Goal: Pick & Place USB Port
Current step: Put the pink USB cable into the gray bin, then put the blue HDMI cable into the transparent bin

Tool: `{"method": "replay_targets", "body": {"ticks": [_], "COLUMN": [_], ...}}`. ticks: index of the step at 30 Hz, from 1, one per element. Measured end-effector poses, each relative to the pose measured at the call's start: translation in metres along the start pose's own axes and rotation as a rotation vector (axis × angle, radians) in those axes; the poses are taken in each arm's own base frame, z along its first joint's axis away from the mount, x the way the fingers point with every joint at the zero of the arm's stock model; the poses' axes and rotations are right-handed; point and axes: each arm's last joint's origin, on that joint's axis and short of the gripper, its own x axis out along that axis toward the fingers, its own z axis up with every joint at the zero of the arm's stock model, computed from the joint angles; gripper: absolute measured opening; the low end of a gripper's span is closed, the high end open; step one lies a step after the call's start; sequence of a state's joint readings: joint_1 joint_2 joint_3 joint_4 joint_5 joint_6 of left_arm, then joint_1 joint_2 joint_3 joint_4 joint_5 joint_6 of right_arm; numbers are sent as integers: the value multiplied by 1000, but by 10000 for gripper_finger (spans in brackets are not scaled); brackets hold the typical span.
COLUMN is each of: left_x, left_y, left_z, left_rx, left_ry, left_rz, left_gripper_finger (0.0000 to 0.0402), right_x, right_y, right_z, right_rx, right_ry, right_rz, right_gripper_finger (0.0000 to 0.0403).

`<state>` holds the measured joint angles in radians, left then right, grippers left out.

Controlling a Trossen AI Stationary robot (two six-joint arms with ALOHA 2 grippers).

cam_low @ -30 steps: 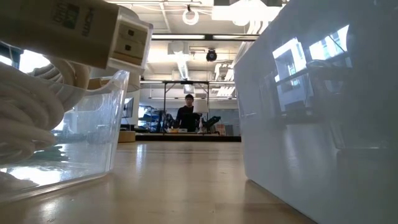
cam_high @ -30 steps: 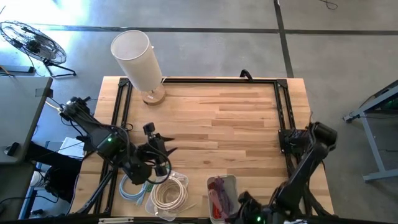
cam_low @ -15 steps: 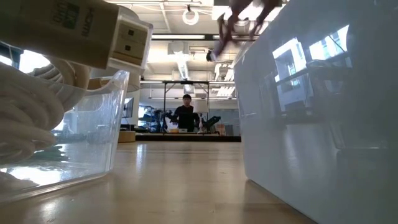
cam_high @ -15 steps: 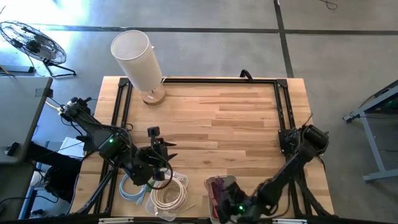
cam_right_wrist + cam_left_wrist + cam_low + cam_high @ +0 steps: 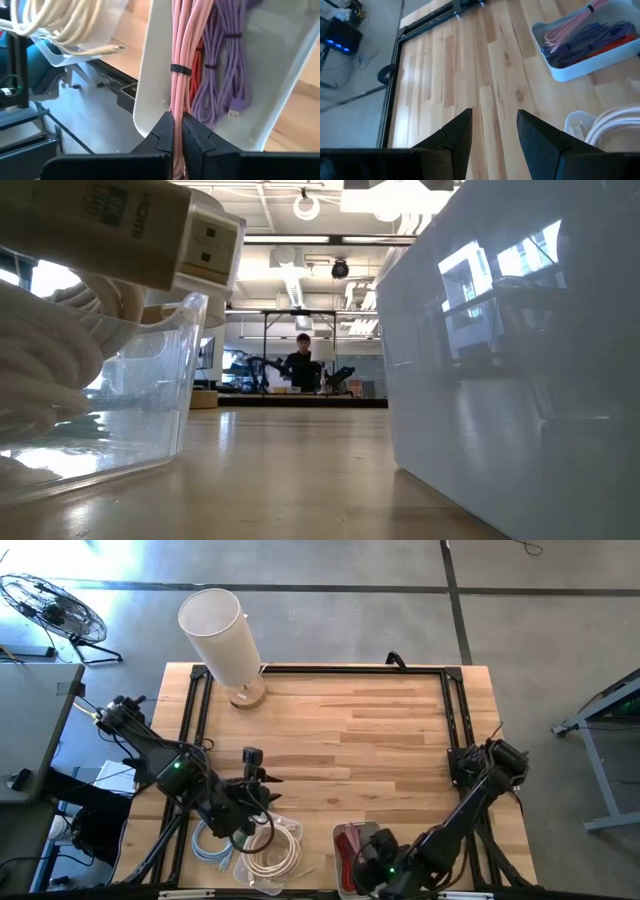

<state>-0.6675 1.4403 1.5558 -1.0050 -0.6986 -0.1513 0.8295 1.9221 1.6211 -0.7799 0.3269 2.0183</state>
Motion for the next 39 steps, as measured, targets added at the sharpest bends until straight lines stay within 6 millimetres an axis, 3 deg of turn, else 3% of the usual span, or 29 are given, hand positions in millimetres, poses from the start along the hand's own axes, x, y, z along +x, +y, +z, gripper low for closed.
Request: {"method": "replay_targets", "body": {"ticks": [12,27,35,39], "left_x": [-15,-17,-17,-39], "left_y": [14,15,16,32], "left_z": [-3,-8,-10,-12], "left_rx": [96,159,184,178], "left_ry": [-26,14,29,2], "left_rz": [38,-7,-11,-111], "left_gripper_finger": [151,151,151,151], "right_x": [22,27,29,32], "right_y": [1,8,11,16], "right_z": [6,15,22,32], "right_rx": [96,68,23,-28], "right_ry": [98,100,65,24], "right_rz": [-90,-61,-48,-19], "right_gripper_finger": [9,122,155,157]}}
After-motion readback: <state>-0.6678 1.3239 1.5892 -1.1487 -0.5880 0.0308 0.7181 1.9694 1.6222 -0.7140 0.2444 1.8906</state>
